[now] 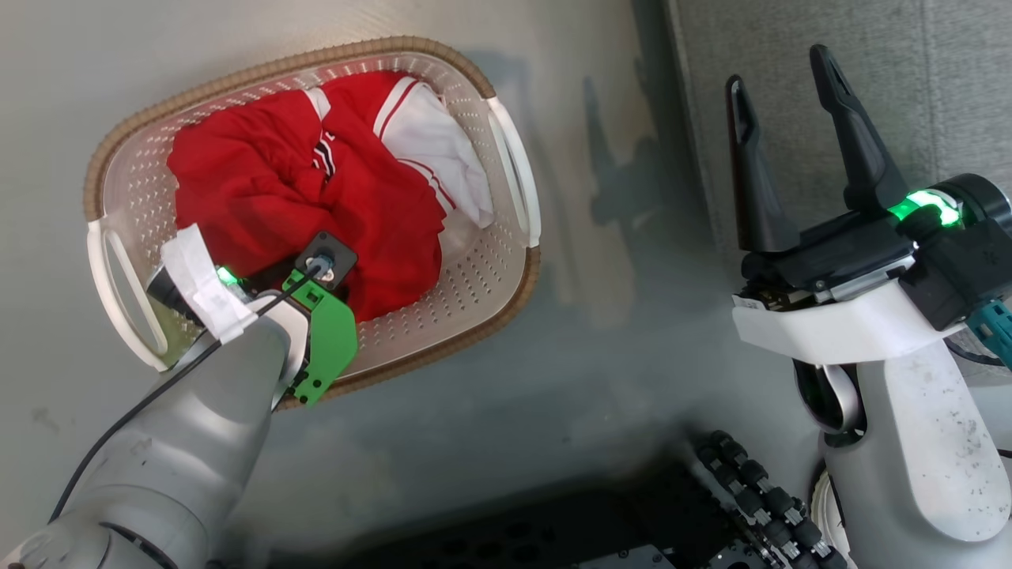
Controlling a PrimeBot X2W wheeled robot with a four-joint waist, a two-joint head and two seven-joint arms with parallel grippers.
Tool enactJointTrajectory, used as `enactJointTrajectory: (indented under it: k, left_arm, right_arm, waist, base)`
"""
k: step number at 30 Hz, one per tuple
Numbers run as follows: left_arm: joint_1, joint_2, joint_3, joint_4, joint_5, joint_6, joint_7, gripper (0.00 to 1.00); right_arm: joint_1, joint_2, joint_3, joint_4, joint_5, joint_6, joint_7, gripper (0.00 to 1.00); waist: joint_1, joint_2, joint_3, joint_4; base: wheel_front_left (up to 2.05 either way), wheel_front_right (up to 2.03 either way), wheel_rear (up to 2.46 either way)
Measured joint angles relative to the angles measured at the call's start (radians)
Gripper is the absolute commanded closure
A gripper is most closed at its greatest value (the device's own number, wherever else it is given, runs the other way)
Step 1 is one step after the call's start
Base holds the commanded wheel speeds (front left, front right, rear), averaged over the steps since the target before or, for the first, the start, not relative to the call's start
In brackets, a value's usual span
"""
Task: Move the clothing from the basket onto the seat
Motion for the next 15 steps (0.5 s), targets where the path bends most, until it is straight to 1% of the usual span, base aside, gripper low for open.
enactJointTrajectory:
  k: [10, 11, 12, 13, 14, 15]
  left_arm:
    - [-0.045, -0.006, -0.04, 0.01, -0.007, 0.0, 0.062, 0.0]
    - [-0.048, -0.006, -0.048, 0.01, -0.007, 0.0, 0.069, 0.04]
    - [-0.05, -0.006, -0.054, 0.011, -0.006, 0.0, 0.073, 0.48]
    - [-0.052, -0.007, -0.057, 0.012, -0.006, 0.0, 0.077, 0.65]
    - [-0.054, -0.007, -0.06, 0.012, -0.006, 0.0, 0.079, 0.94]
    - [-0.057, -0.008, -0.063, 0.013, -0.006, -0.001, 0.081, 1.0]
  right_arm:
    - [0.002, 0.0, -0.007, -0.041, -0.013, 0.0, 0.0, 0.0]
    - [0.003, 0.0, -0.007, -0.044, -0.015, 0.0, 0.0, 0.0]
    - [0.003, 0.0, -0.007, -0.047, -0.016, 0.0, 0.0, 0.0]
    - [0.003, 0.0, -0.008, -0.05, -0.016, 0.0, 0.0, 0.0]
    - [0.003, 0.0, -0.01, -0.053, -0.017, 0.0, 0.0, 0.0]
    - [0.003, 0.0, -0.012, -0.055, -0.018, 0.0, 0.0, 0.0]
  waist:
    - [0.0, 0.0, 0.054, 0.02]
    - [0.0, 0.0, 0.057, 0.021]
    - [0.0, 0.0, 0.06, 0.021]
    - [0.0, 0.0, 0.062, 0.022]
    - [0.0, 0.0, 0.065, 0.023]
    - [0.0, 0.0, 0.067, 0.024]
  base:
    - [0.0, 0.0, 0.0]
    - [0.0, 0.0, 0.0]
    - [0.0, 0.0, 0.0]
    - [0.0, 0.0, 0.0]
    - [0.0, 0.0, 0.0]
    - [0.0, 0.0, 0.0]
